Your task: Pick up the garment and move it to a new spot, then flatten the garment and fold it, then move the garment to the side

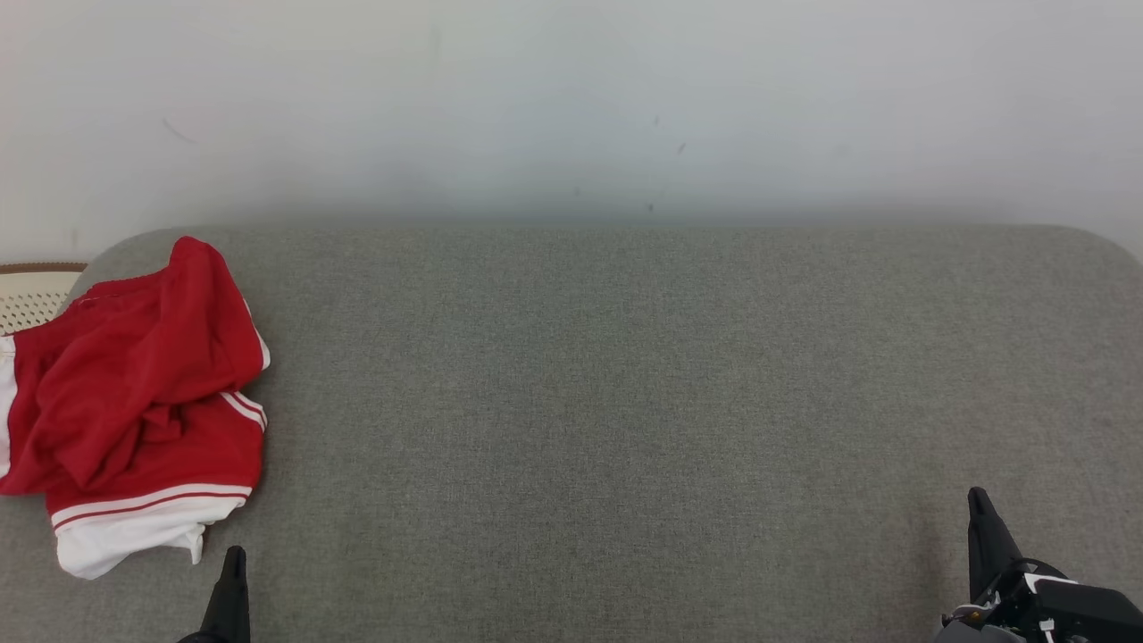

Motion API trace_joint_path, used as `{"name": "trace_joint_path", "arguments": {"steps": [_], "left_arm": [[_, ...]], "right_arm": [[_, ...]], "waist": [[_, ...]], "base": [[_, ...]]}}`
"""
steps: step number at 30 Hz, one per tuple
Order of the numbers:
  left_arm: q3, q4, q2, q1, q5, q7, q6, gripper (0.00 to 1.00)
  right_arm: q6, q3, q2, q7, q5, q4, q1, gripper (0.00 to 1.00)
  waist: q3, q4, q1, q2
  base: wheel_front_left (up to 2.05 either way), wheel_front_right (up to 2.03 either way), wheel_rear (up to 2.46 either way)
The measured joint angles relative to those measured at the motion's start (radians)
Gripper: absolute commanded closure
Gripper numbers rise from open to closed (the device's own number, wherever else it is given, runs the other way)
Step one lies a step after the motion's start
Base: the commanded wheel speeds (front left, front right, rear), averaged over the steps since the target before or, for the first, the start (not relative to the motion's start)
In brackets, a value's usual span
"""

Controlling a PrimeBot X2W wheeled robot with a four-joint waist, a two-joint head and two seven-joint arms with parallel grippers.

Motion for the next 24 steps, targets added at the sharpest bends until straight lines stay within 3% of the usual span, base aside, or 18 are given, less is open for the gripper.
{"name": "trace_joint_path", "arguments": {"steps": [14,15,17,18,19,24], "left_arm": [[0.000,0.000,0.000,0.000,0.000,0.000,0.000,1.00],[0.000,0.005,-0.001,0.002,0.000,0.000,0.000,0.00],[-0.001,0.013,-0.003,0.006,0.000,0.000,0.000,0.00],[-0.001,0.020,-0.005,0.011,0.000,0.000,0.000,1.00],[-0.001,0.027,-0.008,0.018,0.000,0.000,0.000,0.00],[-0.010,0.041,-0.015,0.039,0.001,-0.015,0.000,0.00]], "right_arm": [[0.000,0.000,0.000,0.000,0.000,0.000,0.000,1.00],[0.000,0.000,0.000,-0.001,0.000,0.005,0.003,0.00],[0.000,0.001,0.002,-0.001,0.000,0.013,0.009,0.00],[0.000,0.001,0.002,-0.001,0.000,0.022,0.015,1.00],[0.000,0.001,0.003,-0.001,0.000,0.032,0.024,0.00],[0.000,0.009,0.008,-0.011,-0.001,0.043,0.046,0.00]], "waist": [[0.000,0.000,0.0000,-0.0001],[0.000,0.000,0.0000,0.0000],[0.000,0.000,0.0000,-0.0001],[0.000,0.000,0.0000,0.0000],[0.000,0.000,0.0000,0.0000],[-0.003,0.000,0.0000,-0.0001]], "base": [[0.00,0.00,0.00],[0.00,0.00,0.00],[0.00,0.00,0.00],[0.00,0.00,0.00],[0.00,0.00,0.00],[0.00,0.00,0.00]]}}
